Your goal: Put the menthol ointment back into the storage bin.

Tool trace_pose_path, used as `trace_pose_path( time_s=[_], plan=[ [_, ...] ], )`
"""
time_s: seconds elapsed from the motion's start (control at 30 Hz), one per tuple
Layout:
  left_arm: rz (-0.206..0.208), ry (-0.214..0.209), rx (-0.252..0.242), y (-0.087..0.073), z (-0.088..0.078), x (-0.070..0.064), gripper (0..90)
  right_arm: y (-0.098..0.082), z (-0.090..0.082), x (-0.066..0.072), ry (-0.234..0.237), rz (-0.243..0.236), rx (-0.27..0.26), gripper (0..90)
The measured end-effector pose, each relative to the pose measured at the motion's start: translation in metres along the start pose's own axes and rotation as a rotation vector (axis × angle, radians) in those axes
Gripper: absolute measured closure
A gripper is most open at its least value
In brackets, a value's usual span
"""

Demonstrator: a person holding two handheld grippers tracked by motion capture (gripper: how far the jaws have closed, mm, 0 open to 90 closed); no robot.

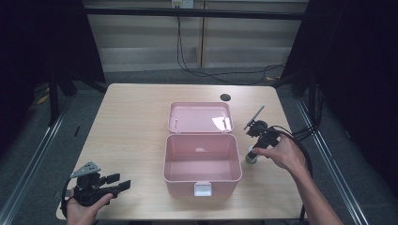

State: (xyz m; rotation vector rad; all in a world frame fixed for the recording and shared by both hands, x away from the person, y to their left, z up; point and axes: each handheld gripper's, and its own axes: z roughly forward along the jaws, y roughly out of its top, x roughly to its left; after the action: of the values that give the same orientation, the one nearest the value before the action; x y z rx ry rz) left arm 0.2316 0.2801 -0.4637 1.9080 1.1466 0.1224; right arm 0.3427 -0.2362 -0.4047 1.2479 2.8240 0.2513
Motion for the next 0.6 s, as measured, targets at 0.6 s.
trace_pose_path(
  time_s=[0.6],
  plan=[
    [-0.002,-0.002,0.005,0.000,0.000,0.001,37.6,-0.003,-0.031,0.002,0.008,-0.029,-0.071,51.1]
  ],
)
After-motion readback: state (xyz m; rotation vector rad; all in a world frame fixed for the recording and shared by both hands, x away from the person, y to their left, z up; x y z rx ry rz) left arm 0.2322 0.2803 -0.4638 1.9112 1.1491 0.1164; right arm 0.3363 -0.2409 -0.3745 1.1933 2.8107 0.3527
